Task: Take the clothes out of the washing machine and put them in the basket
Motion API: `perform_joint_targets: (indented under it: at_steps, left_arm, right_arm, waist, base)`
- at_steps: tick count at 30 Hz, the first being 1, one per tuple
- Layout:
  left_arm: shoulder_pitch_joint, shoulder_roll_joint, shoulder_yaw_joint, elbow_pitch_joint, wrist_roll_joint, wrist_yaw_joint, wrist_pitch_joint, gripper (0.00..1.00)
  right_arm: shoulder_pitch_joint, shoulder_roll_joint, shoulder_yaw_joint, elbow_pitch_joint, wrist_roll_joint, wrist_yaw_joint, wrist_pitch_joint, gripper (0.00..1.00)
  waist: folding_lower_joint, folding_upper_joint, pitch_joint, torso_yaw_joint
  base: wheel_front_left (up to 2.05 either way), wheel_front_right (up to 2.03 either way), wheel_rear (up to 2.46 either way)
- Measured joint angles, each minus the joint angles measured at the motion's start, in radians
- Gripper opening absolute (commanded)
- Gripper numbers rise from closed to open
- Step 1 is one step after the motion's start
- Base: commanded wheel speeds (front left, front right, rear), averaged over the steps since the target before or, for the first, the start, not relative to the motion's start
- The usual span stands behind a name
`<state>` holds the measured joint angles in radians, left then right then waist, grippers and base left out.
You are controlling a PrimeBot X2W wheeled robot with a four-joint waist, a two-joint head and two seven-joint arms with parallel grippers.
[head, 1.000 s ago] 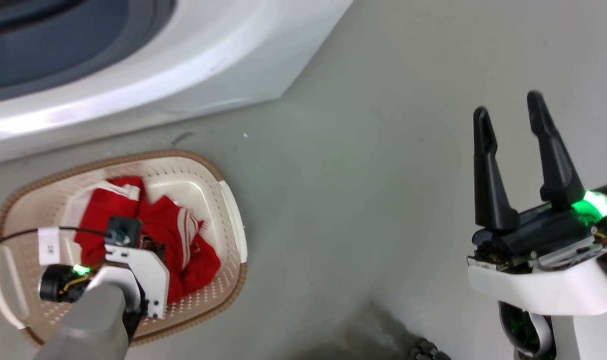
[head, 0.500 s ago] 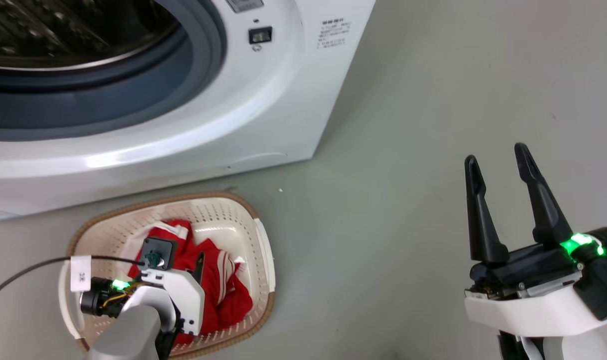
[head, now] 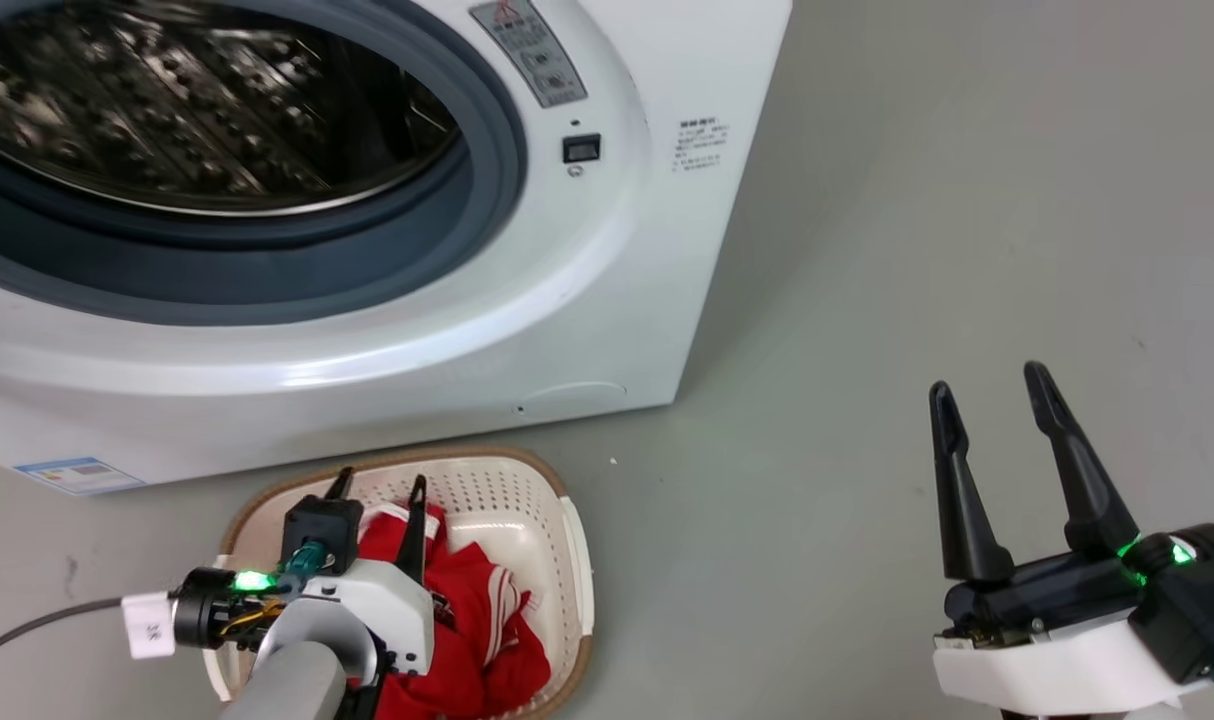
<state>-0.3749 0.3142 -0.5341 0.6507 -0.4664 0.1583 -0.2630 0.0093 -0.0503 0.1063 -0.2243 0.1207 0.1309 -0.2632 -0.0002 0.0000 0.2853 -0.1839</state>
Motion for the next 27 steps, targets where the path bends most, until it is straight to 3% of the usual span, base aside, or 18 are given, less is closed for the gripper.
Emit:
perform_joint_targets:
  at_steps: [14, 27]
  left_arm:
    - [0.208, -0.058, 0.275, -0.360, 0.221, 0.053, 0.000, 1.00]
    - [0.376, -0.177, 0.434, -0.591, 0.364, 0.023, 0.000, 1.00]
  right_arm:
    - [0.069, 0.000, -0.025, 0.018, -0.018, 0.000, 0.000, 1.00]
    - [0.123, 0.000, -0.045, 0.028, -0.022, 0.000, 0.000, 1.00]
  waist:
    - [0.0000, 0.0000, -0.116, 0.054]
    - [0.0001, 0.0000, -0.186, 0.083]
  base:
    - [0.00, 0.00, 0.00]
    - [0.00, 0.00, 0.00]
